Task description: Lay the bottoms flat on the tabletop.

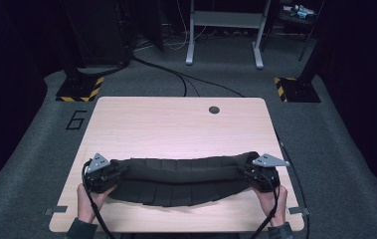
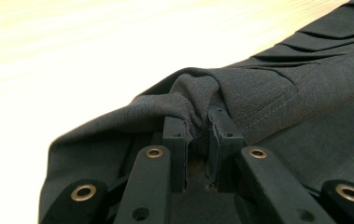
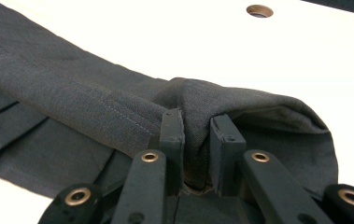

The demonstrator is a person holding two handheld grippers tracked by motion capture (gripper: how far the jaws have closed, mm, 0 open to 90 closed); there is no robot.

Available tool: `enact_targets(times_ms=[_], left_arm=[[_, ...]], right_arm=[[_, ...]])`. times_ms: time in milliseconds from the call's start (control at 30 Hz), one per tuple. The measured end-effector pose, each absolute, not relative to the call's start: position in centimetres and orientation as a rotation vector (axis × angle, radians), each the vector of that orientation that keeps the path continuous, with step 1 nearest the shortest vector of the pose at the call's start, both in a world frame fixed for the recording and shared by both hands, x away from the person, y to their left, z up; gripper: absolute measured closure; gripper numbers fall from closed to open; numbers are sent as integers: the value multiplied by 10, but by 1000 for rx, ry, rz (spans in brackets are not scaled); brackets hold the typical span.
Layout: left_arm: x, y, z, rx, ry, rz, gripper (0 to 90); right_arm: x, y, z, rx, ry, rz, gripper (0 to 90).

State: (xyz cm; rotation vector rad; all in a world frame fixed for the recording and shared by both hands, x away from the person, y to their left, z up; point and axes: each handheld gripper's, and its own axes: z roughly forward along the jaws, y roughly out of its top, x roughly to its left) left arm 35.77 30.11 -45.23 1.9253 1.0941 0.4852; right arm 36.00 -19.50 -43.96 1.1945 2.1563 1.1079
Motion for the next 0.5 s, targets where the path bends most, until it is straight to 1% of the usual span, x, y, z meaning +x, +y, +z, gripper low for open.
enact_targets(times_ms=[167,367,500], left_arm=[[369,301,-446,1925,1102,485,794],[386,303,-440,1926,1116,445,794],[401,303,-436,1934,1124,433,793]], right_arm=[[371,-194,-433,1208,2165,1104,773],[386,-195,-425,1243,2176,1105,773],[404,-195,-420,1269,2209,1086,772]])
